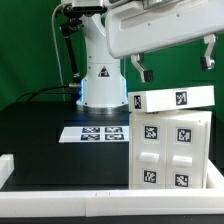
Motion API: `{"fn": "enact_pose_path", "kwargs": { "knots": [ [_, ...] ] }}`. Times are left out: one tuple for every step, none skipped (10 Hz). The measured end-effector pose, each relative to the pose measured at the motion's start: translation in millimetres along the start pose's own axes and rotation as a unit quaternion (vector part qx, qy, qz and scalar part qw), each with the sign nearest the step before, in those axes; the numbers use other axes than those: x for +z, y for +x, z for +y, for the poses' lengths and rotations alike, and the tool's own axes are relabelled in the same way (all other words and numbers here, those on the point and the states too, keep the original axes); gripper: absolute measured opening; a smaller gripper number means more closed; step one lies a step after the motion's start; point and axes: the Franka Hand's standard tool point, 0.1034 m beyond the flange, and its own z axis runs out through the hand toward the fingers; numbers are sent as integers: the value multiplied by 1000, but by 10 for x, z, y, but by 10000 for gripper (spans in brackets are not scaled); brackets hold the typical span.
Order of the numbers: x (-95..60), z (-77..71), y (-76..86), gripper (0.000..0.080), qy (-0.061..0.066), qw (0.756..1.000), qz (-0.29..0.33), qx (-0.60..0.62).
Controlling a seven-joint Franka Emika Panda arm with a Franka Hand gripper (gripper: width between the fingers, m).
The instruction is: Assemble cabinet
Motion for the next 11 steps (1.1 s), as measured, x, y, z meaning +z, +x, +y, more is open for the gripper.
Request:
{"fn": "enact_pose_path", "kwargs": {
  "knots": [
    [-1, 3, 9, 797, 1, 1000, 3, -11],
    [0, 8, 9, 797, 0, 999, 3, -54],
    [0, 8, 9, 797, 0, 997, 3, -73],
    [1, 7, 8, 797, -1, 992, 4, -122],
    [6, 0, -2, 797, -10, 980, 4, -199],
    [6, 2, -2, 797, -13, 968, 4, -251],
    [6, 7, 2, 797, -20, 945, 3, -327],
    [7, 4, 7, 797, -26, 919, 1, -393],
    [5, -16, 10, 797, -34, 896, -2, -444],
    [4, -20, 11, 797, -39, 877, -4, -479],
    [6, -2, 15, 797, -39, 866, -5, -499]
  ]
}}
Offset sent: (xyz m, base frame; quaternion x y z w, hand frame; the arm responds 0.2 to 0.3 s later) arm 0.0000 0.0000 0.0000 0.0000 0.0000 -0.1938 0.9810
